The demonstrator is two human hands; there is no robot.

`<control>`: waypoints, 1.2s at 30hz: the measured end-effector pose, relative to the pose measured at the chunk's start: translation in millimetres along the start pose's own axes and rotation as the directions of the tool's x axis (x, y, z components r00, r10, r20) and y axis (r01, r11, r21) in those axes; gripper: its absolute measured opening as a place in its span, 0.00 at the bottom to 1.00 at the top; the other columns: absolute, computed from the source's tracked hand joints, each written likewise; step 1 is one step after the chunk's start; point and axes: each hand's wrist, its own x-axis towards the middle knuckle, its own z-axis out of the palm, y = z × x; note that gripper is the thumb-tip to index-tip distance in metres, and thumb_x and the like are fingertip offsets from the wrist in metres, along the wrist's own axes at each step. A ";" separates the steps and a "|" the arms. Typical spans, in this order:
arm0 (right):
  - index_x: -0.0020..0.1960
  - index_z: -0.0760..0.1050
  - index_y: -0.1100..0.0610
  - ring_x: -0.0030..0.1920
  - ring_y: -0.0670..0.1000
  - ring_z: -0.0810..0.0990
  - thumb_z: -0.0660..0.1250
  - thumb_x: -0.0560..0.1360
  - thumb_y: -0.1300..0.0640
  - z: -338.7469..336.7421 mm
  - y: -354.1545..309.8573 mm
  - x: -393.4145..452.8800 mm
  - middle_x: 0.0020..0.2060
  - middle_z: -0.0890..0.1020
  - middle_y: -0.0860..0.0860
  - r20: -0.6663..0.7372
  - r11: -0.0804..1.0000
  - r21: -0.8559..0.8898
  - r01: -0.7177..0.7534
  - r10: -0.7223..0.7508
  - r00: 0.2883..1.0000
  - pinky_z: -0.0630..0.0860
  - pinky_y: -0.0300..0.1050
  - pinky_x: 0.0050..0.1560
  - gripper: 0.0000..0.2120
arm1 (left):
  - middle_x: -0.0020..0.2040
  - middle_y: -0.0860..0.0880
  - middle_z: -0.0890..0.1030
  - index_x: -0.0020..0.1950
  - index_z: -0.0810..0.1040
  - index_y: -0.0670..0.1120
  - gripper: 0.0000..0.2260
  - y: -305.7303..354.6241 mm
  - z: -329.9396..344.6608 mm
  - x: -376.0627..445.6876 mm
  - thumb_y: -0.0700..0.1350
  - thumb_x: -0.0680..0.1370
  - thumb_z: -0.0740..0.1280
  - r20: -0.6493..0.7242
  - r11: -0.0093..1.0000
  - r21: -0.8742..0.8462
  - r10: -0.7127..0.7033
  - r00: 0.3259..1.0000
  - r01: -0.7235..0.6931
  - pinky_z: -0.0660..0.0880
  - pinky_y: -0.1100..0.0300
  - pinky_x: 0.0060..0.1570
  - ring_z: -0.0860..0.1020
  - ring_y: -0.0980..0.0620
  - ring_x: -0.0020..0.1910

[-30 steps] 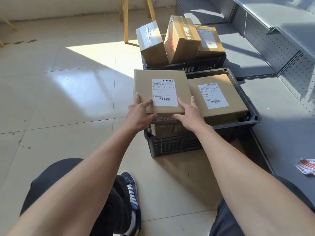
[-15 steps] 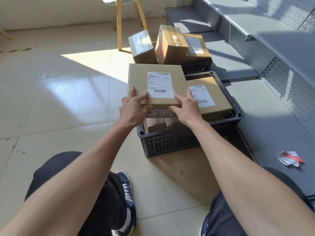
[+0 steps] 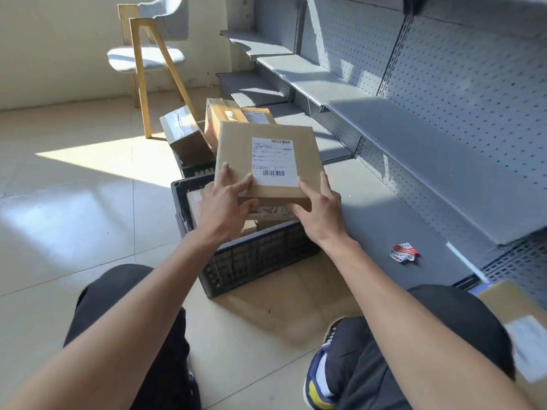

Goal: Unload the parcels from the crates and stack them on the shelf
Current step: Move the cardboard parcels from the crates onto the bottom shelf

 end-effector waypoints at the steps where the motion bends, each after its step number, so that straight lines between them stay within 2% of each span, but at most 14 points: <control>1: 0.77 0.66 0.45 0.71 0.68 0.64 0.72 0.77 0.49 -9.5 7.3 -8.3 0.80 0.54 0.60 -0.020 1.000 -0.006 -0.007 0.007 1.000 0.65 0.59 0.74 0.30 | 0.82 0.48 0.53 0.77 0.68 0.59 0.26 11.0 1.2 -2.8 0.53 0.80 0.69 0.009 1.000 0.000 0.031 0.999 -0.031 0.66 0.36 0.70 0.63 0.39 0.72; 4: 0.77 0.67 0.45 0.68 0.68 0.67 0.72 0.77 0.52 -37.3 28.3 -33.5 0.80 0.55 0.60 -0.109 1.000 -0.014 -0.024 0.023 0.994 0.66 0.55 0.72 0.31 | 0.83 0.49 0.51 0.78 0.68 0.59 0.26 46.3 3.4 -10.6 0.54 0.80 0.69 0.043 0.995 -0.015 0.095 0.995 -0.094 0.65 0.37 0.72 0.61 0.40 0.73; 9: 0.77 0.67 0.45 0.69 0.64 0.65 0.72 0.78 0.53 -74.9 62.9 -84.4 0.80 0.56 0.58 -0.269 0.997 0.033 -0.073 0.079 0.960 0.71 0.58 0.67 0.30 | 0.83 0.49 0.48 0.77 0.68 0.60 0.26 105.8 12.8 -28.0 0.53 0.80 0.70 0.074 0.974 -0.017 0.229 0.971 -0.228 0.63 0.35 0.72 0.57 0.40 0.76; 13: 0.76 0.68 0.45 0.68 0.63 0.66 0.73 0.77 0.53 -105.5 90.9 -115.7 0.80 0.56 0.57 -0.356 0.990 0.021 -0.136 0.135 0.925 0.70 0.57 0.67 0.29 | 0.84 0.49 0.48 0.78 0.68 0.60 0.26 148.2 26.4 -40.0 0.54 0.80 0.70 0.110 0.950 -0.049 0.313 0.943 -0.309 0.63 0.34 0.71 0.57 0.40 0.77; 18: 0.75 0.69 0.44 0.67 0.63 0.66 0.74 0.76 0.54 -143.4 123.0 -142.3 0.80 0.58 0.57 -0.453 0.973 -0.061 -0.222 0.172 0.875 0.71 0.58 0.67 0.30 | 0.84 0.49 0.48 0.77 0.68 0.60 0.26 199.3 46.9 -49.2 0.53 0.80 0.70 0.130 0.917 -0.118 0.396 0.909 -0.382 0.62 0.39 0.73 0.59 0.39 0.75; 26: 0.74 0.71 0.45 0.64 0.63 0.67 0.74 0.76 0.52 -202.8 173.7 -205.7 0.80 0.59 0.56 -0.605 0.896 -0.050 -0.442 0.325 0.727 0.68 0.53 0.67 0.28 | 0.83 0.51 0.50 0.76 0.69 0.63 0.26 291.7 101.7 -60.2 0.52 0.79 0.70 0.215 0.789 -0.292 0.605 0.766 -0.541 0.66 0.38 0.70 0.60 0.39 0.74; 29: 0.74 0.71 0.44 0.66 0.63 0.66 0.74 0.75 0.50 -218.8 191.7 -226.6 0.80 0.59 0.54 -0.634 0.856 -0.033 -0.516 0.382 0.673 0.68 0.54 0.69 0.29 | 0.83 0.51 0.51 0.76 0.69 0.62 0.26 319.6 125.5 -67.0 0.52 0.79 0.71 0.249 0.753 -0.353 0.648 0.720 -0.555 0.67 0.40 0.70 0.61 0.40 0.73; 32: 0.73 0.72 0.43 0.70 0.60 0.64 0.75 0.74 0.50 -230.3 211.4 -251.5 0.80 0.59 0.52 -0.665 0.816 0.015 -0.579 0.440 0.603 0.67 0.52 0.70 0.29 | 0.83 0.53 0.50 0.75 0.69 0.64 0.26 348.9 150.2 -81.2 0.53 0.78 0.70 0.291 0.711 -0.405 0.696 0.656 -0.575 0.70 0.36 0.66 0.61 0.41 0.74; 36: 0.73 0.72 0.42 0.72 0.57 0.62 0.76 0.74 0.51 -236.7 238.9 -280.9 0.80 0.59 0.51 -0.680 0.774 0.068 -0.629 0.498 0.538 0.65 0.48 0.71 0.29 | 0.83 0.52 0.50 0.76 0.68 0.63 0.25 379.7 179.3 -100.0 0.54 0.80 0.69 0.331 0.677 -0.389 0.736 0.591 -0.625 0.67 0.38 0.68 0.60 0.40 0.74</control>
